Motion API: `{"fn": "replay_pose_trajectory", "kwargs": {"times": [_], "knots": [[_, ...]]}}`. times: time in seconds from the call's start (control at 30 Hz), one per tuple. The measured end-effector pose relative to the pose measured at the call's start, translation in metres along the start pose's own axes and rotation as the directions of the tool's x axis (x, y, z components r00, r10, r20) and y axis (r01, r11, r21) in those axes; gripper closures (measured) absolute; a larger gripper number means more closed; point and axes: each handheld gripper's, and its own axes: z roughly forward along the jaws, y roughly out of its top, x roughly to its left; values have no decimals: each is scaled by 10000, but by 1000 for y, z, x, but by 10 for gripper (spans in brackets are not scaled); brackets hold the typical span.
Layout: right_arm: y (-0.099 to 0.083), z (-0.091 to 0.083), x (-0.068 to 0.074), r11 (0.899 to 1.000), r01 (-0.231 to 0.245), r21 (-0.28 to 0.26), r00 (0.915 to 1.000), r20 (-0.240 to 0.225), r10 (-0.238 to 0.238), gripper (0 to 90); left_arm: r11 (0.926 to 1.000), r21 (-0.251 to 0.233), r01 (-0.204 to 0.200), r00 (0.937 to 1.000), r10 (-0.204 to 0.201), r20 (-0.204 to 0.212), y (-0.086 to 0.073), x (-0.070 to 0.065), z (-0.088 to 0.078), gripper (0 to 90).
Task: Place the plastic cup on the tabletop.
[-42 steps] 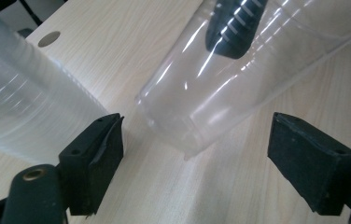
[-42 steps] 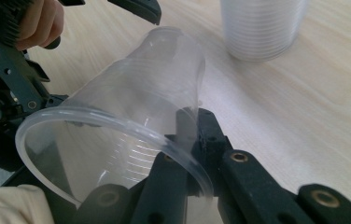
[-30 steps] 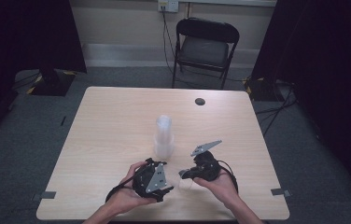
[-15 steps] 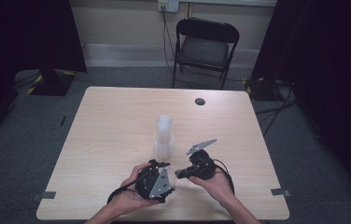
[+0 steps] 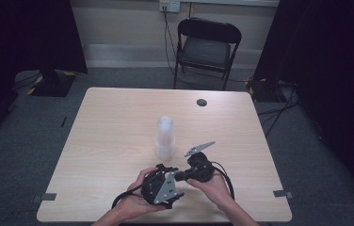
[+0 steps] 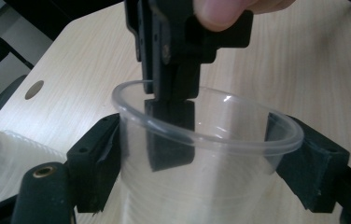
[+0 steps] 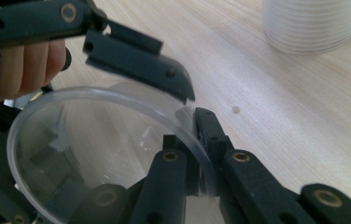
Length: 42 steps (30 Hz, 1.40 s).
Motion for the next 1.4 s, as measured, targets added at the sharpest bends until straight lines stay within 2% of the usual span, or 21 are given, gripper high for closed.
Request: {"fn": "replay_pose_trajectory", "kwargs": {"times": [0.17, 0.3, 0.33, 0.37, 0.67, 0.77, 0.97, 1.0, 1.07, 1.17, 1.27, 1.4], "knots": [[0, 2, 0, 10000, -91, 15, 10000, 0, 91, 891, 10000, -38, 25, 10000, -25, 5, 0, -1, 0, 215], [0, 3, 1, 9998, -192, 84, 9998, -40, 193, 891, 9998, 101, -159, 9998, 161, -141, -1, -3, 2, 230], [0, 3, 2, 9997, -198, 163, 9997, -120, 200, 891, 10000, 31, -63, 9998, 64, -187, -1, -5, 3, 234], [0, 3, 3, 9996, -197, 185, 9997, -137, 200, 891, 9998, 60, -215, 9996, 216, -190, -1, -5, 2, 237], [0, 4, 2, 9994, -325, 103, 9995, 4, 325, 869, 9998, -188, -13, 9992, 6, -390, -2, -4, 1, 276], [0, 3, 2, 9993, -378, 11, 9993, 64, 378, 845, 9994, -318, 149, 9990, -162, -408, -4, -3, 0, 279], [-1, 0, 1, 9990, -342, -283, 9991, 226, 349, 779, 9941, -595, 910, 9954, -927, -261, -7, 0, -1, 280], [-1, -1, 1, 9988, -280, -392, 9991, 302, 292, 767, 9936, -654, 920, 9952, -939, -274, -7, 1, -1, 280], [-1, -2, 1, 9983, -274, -512, 9988, 381, 293, 738, 9894, -747, 1245, 9917, -1265, -226, -8, 3, -1, 279], [-1, -4, 2, 9973, -170, -708, 9986, 497, 205, 723, 9871, -728, 1424, 9891, -1447, -283, -11, 6, -3, 279], [-1, -6, 3, 9958, -36, -910, 9984, 563, 88, 710, 9799, -885, 1790, 9831, -1816, -224, -15, 7, -2, 280], [-1, -7, 4, 9931, 83, -1168, 9985, 555, -18, 693, 9797, -920, 1784, 9829, -1817, -287, -15, 9, -4, 280]]}}
